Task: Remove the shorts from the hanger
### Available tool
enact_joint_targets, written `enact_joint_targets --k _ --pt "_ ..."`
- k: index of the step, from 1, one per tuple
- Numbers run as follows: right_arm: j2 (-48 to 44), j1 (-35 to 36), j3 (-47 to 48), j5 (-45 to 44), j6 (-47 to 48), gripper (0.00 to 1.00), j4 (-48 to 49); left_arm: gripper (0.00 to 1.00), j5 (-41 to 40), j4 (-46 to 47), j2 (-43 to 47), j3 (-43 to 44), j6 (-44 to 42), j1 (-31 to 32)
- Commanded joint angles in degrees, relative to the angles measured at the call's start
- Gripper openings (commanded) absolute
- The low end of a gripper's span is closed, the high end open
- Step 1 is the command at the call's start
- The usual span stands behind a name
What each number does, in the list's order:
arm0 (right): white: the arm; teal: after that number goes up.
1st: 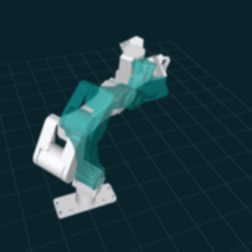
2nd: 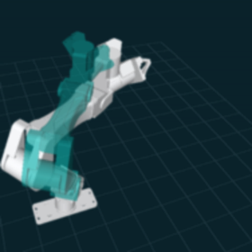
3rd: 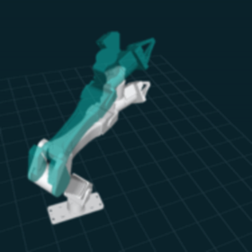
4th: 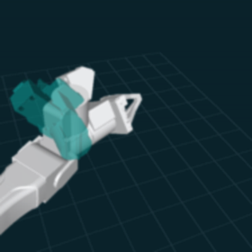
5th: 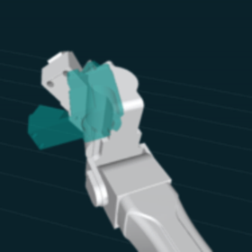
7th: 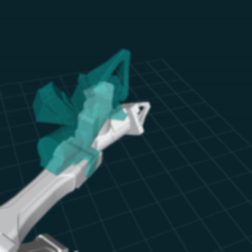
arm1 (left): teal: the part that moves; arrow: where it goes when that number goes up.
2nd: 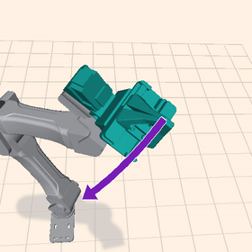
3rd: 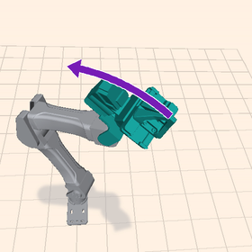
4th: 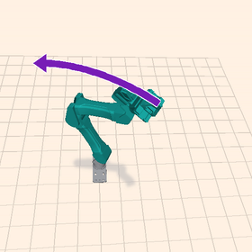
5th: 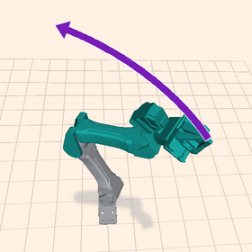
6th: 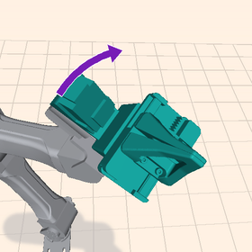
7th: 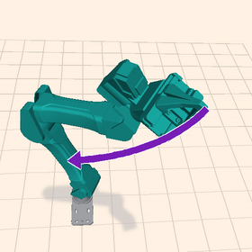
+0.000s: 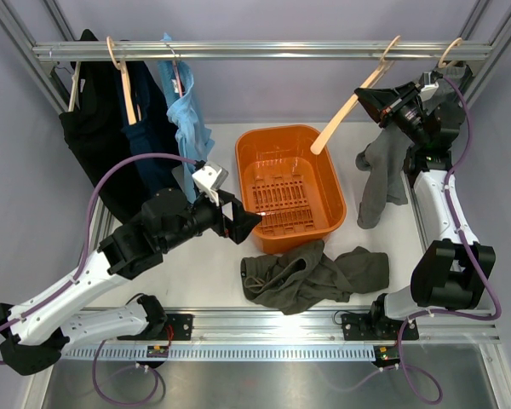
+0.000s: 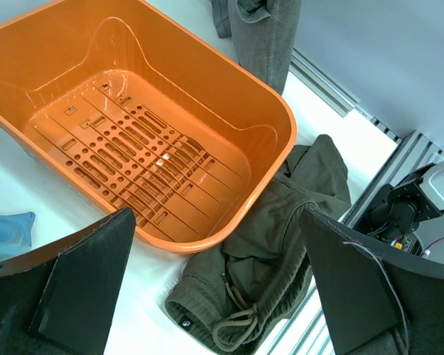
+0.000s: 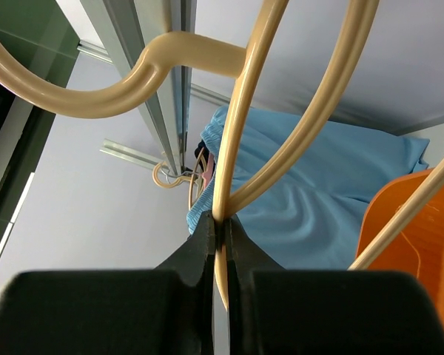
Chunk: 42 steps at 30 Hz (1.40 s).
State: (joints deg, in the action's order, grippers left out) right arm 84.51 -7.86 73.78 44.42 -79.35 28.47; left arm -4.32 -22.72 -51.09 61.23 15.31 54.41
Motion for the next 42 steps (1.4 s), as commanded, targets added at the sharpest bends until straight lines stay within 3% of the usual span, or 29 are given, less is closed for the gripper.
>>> enact_joint_targets --k 1,13,17,24,31,36,37,39,40,42 --pt "-0.8 -0.1 -0.6 0.0 -0.5 0.08 0.3 0.99 1.1 4.1 0.0 -0.9 1.0 -0.2" --pt "-1.5 -0.1 0.1 1.2 2.1 0.37 1.7 0.99 2.5 5.0 -1.0 -1.3 1.5 -0.2" --pt "-2.2 -0.2 0.0 1.7 3.2 0.53 1.9 0.99 2.5 5.1 -0.9 -1.5 1.5 -0.2" --pt "-4.1 -0.1 -1.6 3.7 5.3 0.71 3.4 0.99 2.6 5.1 -0.5 -1.7 1.4 -0.2" --pt "-7.9 -0.1 -2.9 7.8 14.0 0.89 -1.3 0.99 2.2 5.0 0.1 -2.0 1.3 -0.2" --pt "-16.2 -0.1 -0.2 13.7 45.4 0.93 -27.7 0.99 0.7 4.2 1.5 -3.0 1.3 -0.2" --pt "-18.0 -0.1 0.2 14.3 57.4 0.93 -33.2 0.99 -0.2 3.9 1.6 -3.1 1.4 -0.2" --pt "-22.4 -0.1 0.6 18.0 71.5 0.94 -49.5 0.99 -1.3 3.4 2.1 -4.1 1.6 -0.2" --pt "-23.9 -0.1 1.4 19.4 88.0 0.95 -55.7 0.99 -2.4 3.5 2.7 -4.5 2.0 -0.2" --pt "-26.4 -0.1 3.4 25.3 111.6 0.96 -84.7 0.99 -3.8 3.5 3.4 -5.2 2.6 -0.2"
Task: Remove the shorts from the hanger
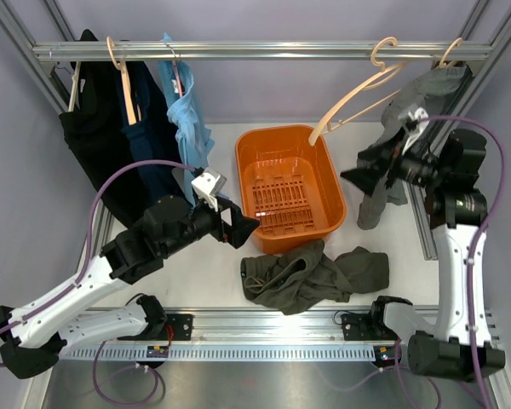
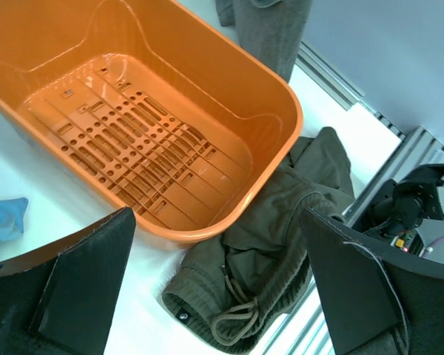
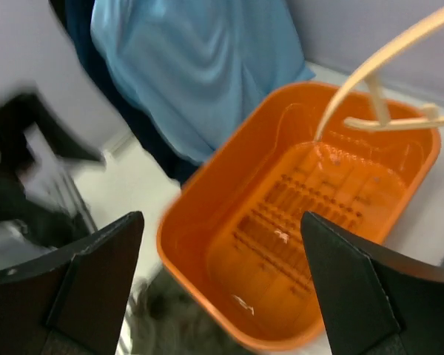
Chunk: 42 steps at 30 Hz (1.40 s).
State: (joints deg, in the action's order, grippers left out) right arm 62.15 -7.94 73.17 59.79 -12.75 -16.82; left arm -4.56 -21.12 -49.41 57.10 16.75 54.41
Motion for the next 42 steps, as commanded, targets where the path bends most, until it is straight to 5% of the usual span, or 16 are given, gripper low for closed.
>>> enact_joint_targets --k 1,2,3,9,16,21,33,42 --pt "-4.4 0.0 5.8 10.6 73.1 0.97 -50.8 0.99 -4.7 2.0 2.2 -2.1 1.8 -0.2" --pt "-4.8 0.0 5.9 8.7 86.2 0.98 -72.1 0.99 -4.9 2.3 2.5 -2.5 2.1 -0.2" --pt "-5.1 0.6 5.3 6.5 96.8 0.98 -77.3 0.99 -5.2 2.4 2.6 -3.0 2.6 -0.2" --pt "-15.0 6.3 -7.1 -8.0 103.6 0.98 -77.4 0.99 -1.9 2.8 2.6 -5.1 2.9 -0.2" --pt "-14.3 11.7 -13.7 -12.1 102.2 0.98 -77.2 0.99 22.1 6.0 2.0 -12.4 2.1 -0.1" --pt "-12.2 12.9 -17.2 -13.8 102.1 0.97 -76.3 0.99 22.6 3.7 -0.5 -16.8 2.1 3.4" --pt "-6.7 27.8 -26.4 -24.5 87.6 0.98 -59.0 0.99 11.8 2.5 4.8 -20.0 3.9 4.3" --pt "-3.3 45.2 -35.0 -40.4 66.7 0.98 -31.5 0.99 6.0 -3.6 10.8 -18.8 5.9 4.3"
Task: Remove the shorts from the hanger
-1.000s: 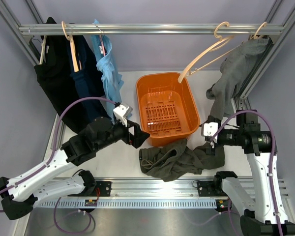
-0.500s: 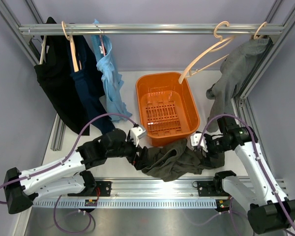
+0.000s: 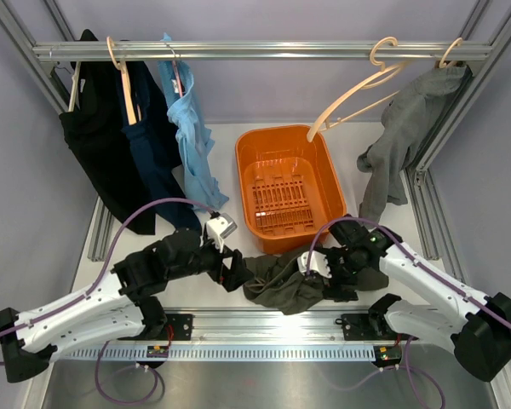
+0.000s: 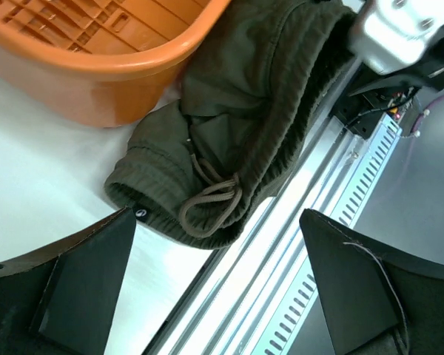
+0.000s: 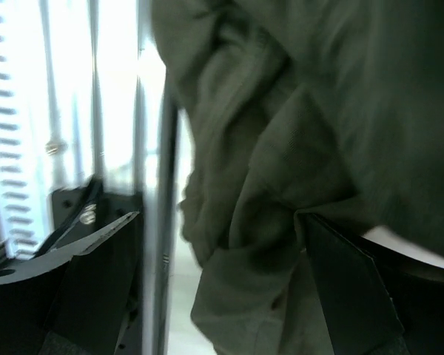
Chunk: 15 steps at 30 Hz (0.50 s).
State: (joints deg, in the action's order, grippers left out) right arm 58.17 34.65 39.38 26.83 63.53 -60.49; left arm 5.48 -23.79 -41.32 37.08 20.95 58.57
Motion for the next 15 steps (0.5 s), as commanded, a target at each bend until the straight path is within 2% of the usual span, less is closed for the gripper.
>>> enact_joint_targets --k 1,6,8,9,11,12,14,15 --pt "1.4 3.4 -1.7 -10.2 -11.0 0.98 16.2 0.99 -4.5 -1.8 3.6 1.2 2.0 0.1" --pt "4.7 7.8 -5.3 -14.2 -11.1 0.97 23.1 0.99 -10.0 -3.5 9.5 1.2 2.7 0.1" --pt "7.3 9.2 -6.0 -15.1 -10.9 0.9 25.4 0.99 -11.3 -3.5 12.0 1.8 2.3 0.1" --pt "8.1 10.5 -6.2 -15.0 -10.5 0.77 25.6 0.99 -12.5 -3.7 12.7 2.0 2.3 0.1" --pt "9.9 11.7 -6.2 -14.0 -10.2 0.62 25.1 0.99 -13.6 -4.4 14.2 3.4 2.0 0.1" --pt "10.3 12.7 -6.2 -13.5 -10.1 0.47 24.7 0.99 -14.6 -4.8 14.6 4.0 1.9 0.1" --pt "9.5 13.2 -6.5 -12.2 -9.9 0.33 23.8 0.99 -15.4 -5.7 15.2 5.7 1.3 0.1" --pt "7.8 13.2 -6.2 -11.1 -8.7 0.2 23.3 0.99 -16.1 -6.2 15.4 6.3 1.0 0.1"
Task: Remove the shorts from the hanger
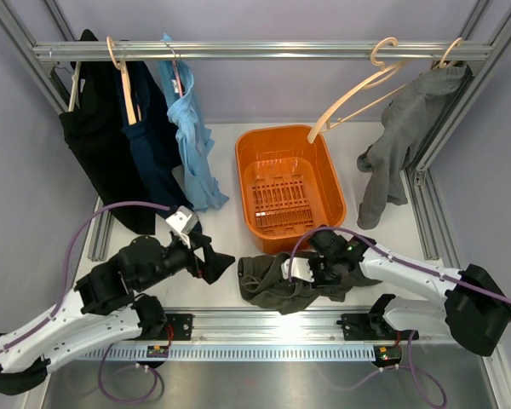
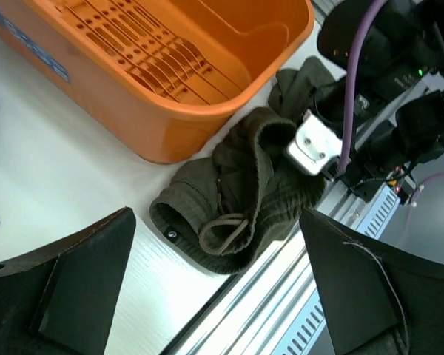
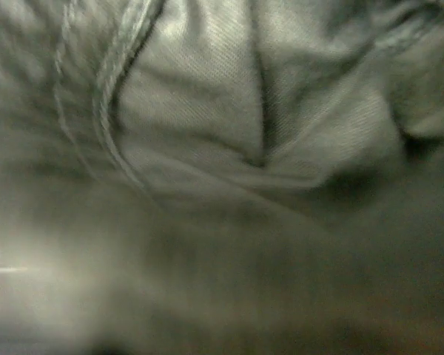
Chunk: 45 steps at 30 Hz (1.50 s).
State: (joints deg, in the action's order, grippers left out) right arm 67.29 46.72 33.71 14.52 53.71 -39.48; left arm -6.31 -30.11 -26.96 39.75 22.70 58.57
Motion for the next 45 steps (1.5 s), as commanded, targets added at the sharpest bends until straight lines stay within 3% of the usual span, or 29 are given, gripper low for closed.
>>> enact_joint_targets --k 1,2,3,10,15,20,26,28,34,45 --pt "-2.5 1.1 -0.2 1.9 2.0 0.11 0.5 0.99 -4.5 0.0 1.1 4.2 -1.1 0.1" --pt "-3.9 1.2 0.5 2.8 3.8 0.02 -0.7 0.99 -4.8 -0.1 1.0 5.2 -1.6 0.1" --pt "-7.0 1.1 0.8 5.1 4.7 0.0 -3.3 0.99 -5.2 -0.3 1.1 5.7 -1.9 0.1" --pt "-17.8 1.1 11.4 22.0 8.0 0.0 -13.2 0.99 -6.7 -0.1 -0.4 9.8 -4.9 0.1" --pt "-14.0 1.1 29.6 29.2 -6.1 0.0 -6.0 0.99 -6.7 0.6 -2.2 14.0 -5.2 0.1" --pt "-10.2 -1.4 46.7 27.8 -25.8 0.0 5.4 0.99 -6.9 1.5 -3.3 17.6 -7.3 0.1" --pt "-4.3 -13.7 58.4 26.4 -44.4 0.0 15.3 0.99 -8.0 3.0 -2.7 19.5 -9.3 0.1" --pt "-1.7 -18.7 60.1 25.1 -46.3 0.0 17.4 0.99 -8.1 3.7 -2.5 19.1 -9.3 0.1" --pt "1.6 -24.3 55.9 18.0 -45.2 0.0 20.1 0.99 -7.9 4.5 -2.3 17.7 -8.7 0.1" --pt "-0.3 -24.3 37.3 7.0 -42.6 0.0 28.7 0.99 -7.1 7.0 -3.1 14.7 -8.3 0.1"
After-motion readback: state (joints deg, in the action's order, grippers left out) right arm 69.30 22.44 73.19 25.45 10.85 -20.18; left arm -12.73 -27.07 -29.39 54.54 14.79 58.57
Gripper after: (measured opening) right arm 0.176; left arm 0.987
